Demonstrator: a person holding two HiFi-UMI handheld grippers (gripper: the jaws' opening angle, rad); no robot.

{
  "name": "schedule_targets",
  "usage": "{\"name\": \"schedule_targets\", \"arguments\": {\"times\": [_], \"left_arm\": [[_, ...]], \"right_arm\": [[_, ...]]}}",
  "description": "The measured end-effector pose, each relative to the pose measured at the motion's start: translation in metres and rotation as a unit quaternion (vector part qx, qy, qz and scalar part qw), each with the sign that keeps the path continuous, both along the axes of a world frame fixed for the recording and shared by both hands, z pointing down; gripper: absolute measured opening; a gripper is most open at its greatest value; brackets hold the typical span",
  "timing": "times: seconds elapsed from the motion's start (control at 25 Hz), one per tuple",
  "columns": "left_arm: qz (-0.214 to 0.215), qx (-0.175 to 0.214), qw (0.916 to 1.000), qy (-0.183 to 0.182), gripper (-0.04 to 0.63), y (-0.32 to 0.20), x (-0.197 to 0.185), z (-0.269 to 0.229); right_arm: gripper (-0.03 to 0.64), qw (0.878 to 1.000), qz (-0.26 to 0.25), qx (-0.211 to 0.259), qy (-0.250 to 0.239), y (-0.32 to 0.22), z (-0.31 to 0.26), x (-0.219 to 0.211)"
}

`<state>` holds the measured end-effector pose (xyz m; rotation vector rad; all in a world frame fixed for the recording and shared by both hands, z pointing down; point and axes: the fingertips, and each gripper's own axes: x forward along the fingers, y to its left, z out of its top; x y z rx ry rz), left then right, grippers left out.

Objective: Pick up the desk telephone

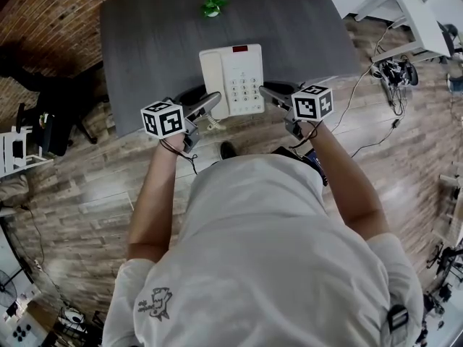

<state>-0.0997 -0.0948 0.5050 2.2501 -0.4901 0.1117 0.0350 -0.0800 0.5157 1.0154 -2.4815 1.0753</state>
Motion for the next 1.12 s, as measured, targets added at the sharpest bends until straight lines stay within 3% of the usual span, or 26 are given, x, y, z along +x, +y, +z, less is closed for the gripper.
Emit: {"name": "schedule_targets", "arguments": {"times": [0.32, 1.12], "left_arm": [[-0.015, -0.003, 0.9999, -0.006, 0.279, 0.003, 0.009, -0.002], [-0.072, 0.0, 0.9974, -0.011, 0.279, 0.056, 0.099, -0.005]], "right_arm": [[0.071, 1.0, -0.012, -0.003, -0.007, 0.001, 0.0, 0.009], [0.071, 0.998, -0.059, 0.012, -0.02, 0.04, 0.0, 0.1]]}}
